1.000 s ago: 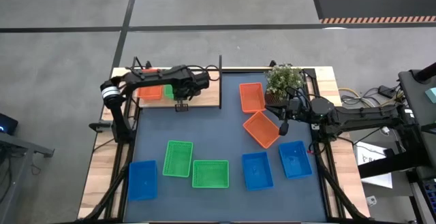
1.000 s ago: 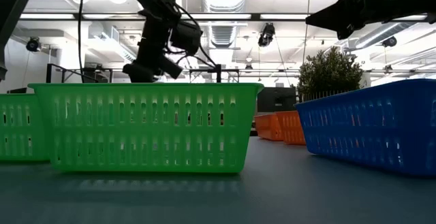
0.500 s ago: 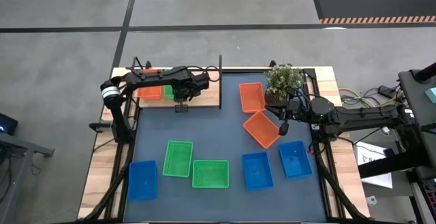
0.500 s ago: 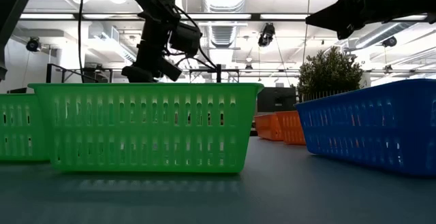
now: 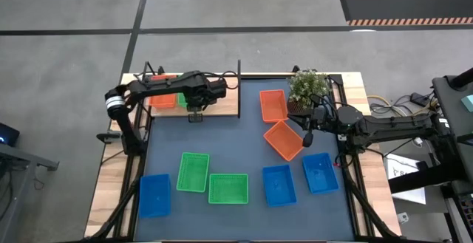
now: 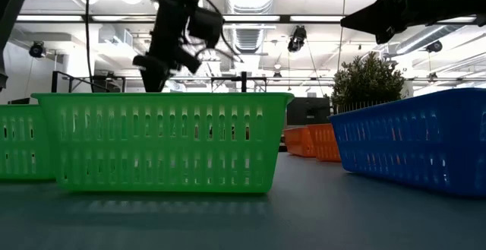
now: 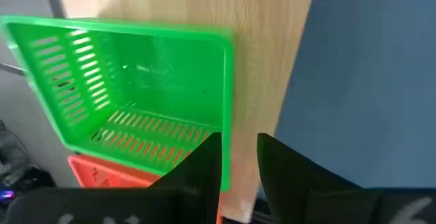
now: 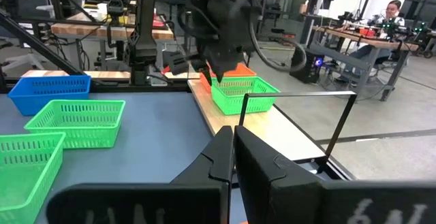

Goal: Stack baskets on shelf by color
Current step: Put the middle blue bin on the shelf

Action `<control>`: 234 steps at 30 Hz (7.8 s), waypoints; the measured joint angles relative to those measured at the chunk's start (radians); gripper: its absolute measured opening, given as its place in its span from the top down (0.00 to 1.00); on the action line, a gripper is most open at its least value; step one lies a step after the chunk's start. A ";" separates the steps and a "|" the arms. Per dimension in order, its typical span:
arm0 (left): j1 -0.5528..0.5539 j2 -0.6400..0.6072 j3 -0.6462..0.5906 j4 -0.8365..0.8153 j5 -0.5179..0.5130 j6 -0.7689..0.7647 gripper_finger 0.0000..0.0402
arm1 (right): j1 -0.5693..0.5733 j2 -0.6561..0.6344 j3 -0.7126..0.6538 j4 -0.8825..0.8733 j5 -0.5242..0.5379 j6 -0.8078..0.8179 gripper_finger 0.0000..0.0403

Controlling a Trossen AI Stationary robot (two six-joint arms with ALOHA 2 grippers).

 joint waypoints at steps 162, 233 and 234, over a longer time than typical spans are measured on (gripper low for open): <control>-0.464 -1.316 -1.030 1.747 -0.003 0.394 0.81 | 0.344 1.331 1.775 -1.457 0.115 0.257 0.98; -0.464 -1.330 -1.062 1.800 0.001 0.419 0.81 | -0.162 1.666 2.015 -1.359 0.000 -0.254 0.98; -0.464 -1.330 -1.062 1.800 0.001 0.419 0.81 | -0.162 1.666 2.015 -1.367 0.000 -0.254 0.98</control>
